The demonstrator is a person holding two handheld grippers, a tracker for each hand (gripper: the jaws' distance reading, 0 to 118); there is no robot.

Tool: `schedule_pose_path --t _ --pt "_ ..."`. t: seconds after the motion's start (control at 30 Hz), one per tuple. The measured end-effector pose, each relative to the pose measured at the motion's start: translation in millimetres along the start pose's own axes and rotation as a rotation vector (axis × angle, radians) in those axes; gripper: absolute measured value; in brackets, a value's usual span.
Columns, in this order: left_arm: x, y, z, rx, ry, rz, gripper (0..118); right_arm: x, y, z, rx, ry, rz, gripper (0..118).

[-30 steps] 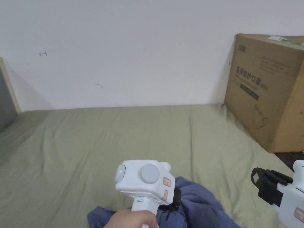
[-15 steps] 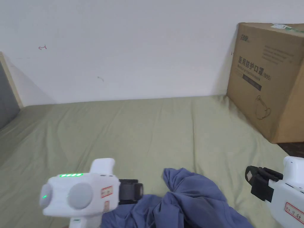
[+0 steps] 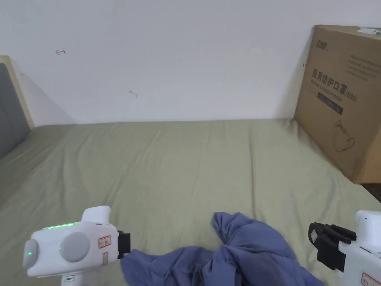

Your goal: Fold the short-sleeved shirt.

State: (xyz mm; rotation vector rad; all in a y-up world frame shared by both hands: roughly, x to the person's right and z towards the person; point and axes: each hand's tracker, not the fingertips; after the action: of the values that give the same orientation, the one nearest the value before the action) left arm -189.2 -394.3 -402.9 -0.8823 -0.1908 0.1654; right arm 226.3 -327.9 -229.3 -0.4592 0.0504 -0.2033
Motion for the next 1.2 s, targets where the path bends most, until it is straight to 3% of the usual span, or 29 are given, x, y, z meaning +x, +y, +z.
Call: schedule_pose_path --t 0.03,0.07,0.1,0.23,0.3,0.33,0.37,0.4,0.43,0.5,0.53,0.57,0.6,0.63,0.87,0.9,0.93,0.97,1.0,1.03,1.1,1.17,1.2 --pt "-2 0 -20 -0.027 0.037 -0.002 74 2 -1 -3 -0.006 -0.004 -0.001 0" --pt "-3 1 -39 -0.082 0.053 0.004 110 3 -1 -4 -0.012 -0.009 -0.006 0" --pt "-8 -1 -59 -0.127 0.041 0.019 118 6 -1 -6 -0.02 -0.012 -0.013 0" --pt "-19 -21 -114 -0.215 0.068 0.071 115 19 -2 -17 -0.052 -0.042 -0.026 0" --pt "-15 -38 -124 -0.298 0.072 0.065 106 24 -2 -26 -0.068 -0.059 -0.03 0" --pt "-2 -41 -111 -0.215 0.143 -0.061 95 27 -1 -33 -0.081 -0.063 -0.033 0" --pt "6 -41 -100 -0.16 0.146 -0.131 73 30 0 -42 -0.098 -0.061 -0.035 0" --pt "14 -41 -88 -0.131 0.103 -0.154 21 34 2 -56 -0.137 -0.047 -0.046 0" --pt "18 -45 -71 -0.137 0.036 -0.141 3 40 6 -78 -0.214 -0.01 -0.058 0" --pt "26 -47 -41 -0.071 -0.063 -0.117 3 51 13 -120 -0.355 0.034 -0.066 0" --pt "28 -47 -27 -0.036 -0.082 -0.124 3 56 15 -141 -0.401 0.025 -0.073 10" --pt "28 -47 -14 -0.013 -0.079 -0.142 3 58 16 -159 -0.431 0.011 -0.08 45" --pt "28 -47 -2 0.007 -0.062 -0.157 3 62 17 -184 -0.485 -0.011 -0.058 90" --pt "26 -47 9 0.014 -0.057 -0.152 3 65 16 -208 -0.54 -0.047 -0.033 95" --pt "5 -54 51 0.043 -0.095 -0.096 3 81 -13 -310 -0.852 -0.109 -0.076 90" --pt "2 -54 52 0.035 -0.091 -0.098 3 79 -14 -308 -0.827 -0.142 -0.031 85" --pt "-1 -55 53 0.028 -0.086 -0.097 3 75 -9 -301 -0.797 -0.133 0.037 78" --pt "-2 -54 52 0.025 -0.085 -0.092 3 72 -5 -297 -0.787 -0.128 0.082 60" --pt "-6 -53 53 0.028 -0.088 -0.085 3 67 2 -285 -0.79 -0.103 0.12 8" --pt "-9 -52 54 0.032 -0.087 -0.081 3 68 11 -278 -0.812 -0.02 0.115 0" --pt "-13 -44 58 0.038 -0.086 -0.068 3 62 36 -244 -0.734 -0.045 0.113 0" --pt "-18 -29 65 0.053 -0.084 -0.079 3 56 69 -210 -0.684 0.043 0.042 0" --pt "-20 -22 69 0.071 -0.06 -0.09 3 54 83 -196 -0.648 0.058 0.05 0"
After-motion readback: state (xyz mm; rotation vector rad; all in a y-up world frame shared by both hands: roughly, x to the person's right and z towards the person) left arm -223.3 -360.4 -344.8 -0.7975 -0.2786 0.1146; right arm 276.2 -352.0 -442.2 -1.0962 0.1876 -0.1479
